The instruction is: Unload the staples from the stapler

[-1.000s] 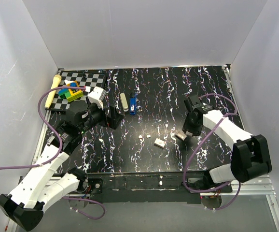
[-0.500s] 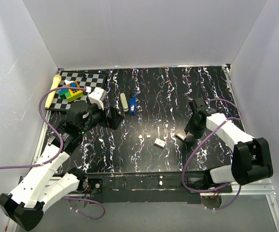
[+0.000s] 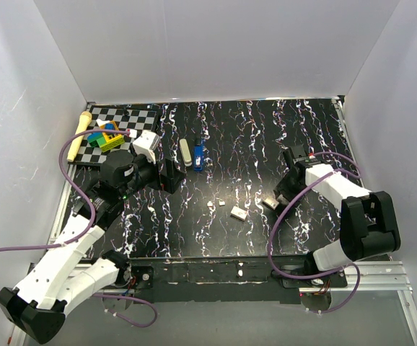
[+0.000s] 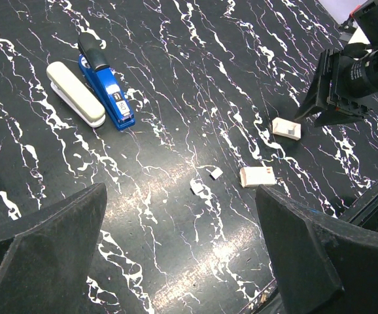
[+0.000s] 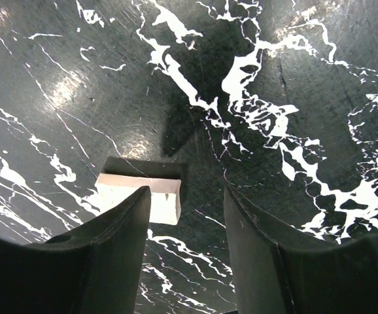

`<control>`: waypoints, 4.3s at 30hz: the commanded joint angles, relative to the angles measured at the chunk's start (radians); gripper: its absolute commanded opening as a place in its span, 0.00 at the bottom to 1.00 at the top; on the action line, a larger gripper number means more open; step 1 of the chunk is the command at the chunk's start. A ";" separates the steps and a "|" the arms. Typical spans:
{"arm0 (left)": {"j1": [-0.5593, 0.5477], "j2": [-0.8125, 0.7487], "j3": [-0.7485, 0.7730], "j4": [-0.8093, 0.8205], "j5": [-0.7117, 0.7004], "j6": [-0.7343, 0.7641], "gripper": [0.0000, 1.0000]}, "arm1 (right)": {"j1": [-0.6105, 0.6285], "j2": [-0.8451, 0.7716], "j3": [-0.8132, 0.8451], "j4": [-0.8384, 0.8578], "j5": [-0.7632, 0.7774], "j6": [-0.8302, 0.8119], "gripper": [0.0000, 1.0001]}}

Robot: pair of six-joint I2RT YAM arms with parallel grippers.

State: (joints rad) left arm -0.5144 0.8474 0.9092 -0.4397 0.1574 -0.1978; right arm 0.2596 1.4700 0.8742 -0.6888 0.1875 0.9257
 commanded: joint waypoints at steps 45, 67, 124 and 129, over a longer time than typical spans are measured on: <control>0.001 -0.008 -0.006 0.009 -0.004 0.015 0.98 | 0.162 0.225 0.259 -0.008 -0.105 -0.106 0.54; -0.001 0.010 -0.003 0.009 -0.009 0.015 0.98 | 0.331 0.151 0.437 0.025 -0.319 -0.551 0.50; 0.001 -0.103 -0.039 0.053 -0.102 0.024 0.98 | 0.702 0.506 0.620 -0.031 -0.307 -1.326 0.65; 0.001 -0.103 -0.041 0.056 -0.101 0.023 0.98 | 0.702 0.532 0.640 -0.025 -0.303 -1.320 0.63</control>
State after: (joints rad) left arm -0.5144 0.7490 0.8742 -0.4065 0.0620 -0.1829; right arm 0.9604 1.9858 1.4647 -0.7071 -0.1074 -0.3889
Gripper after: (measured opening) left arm 0.981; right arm 0.641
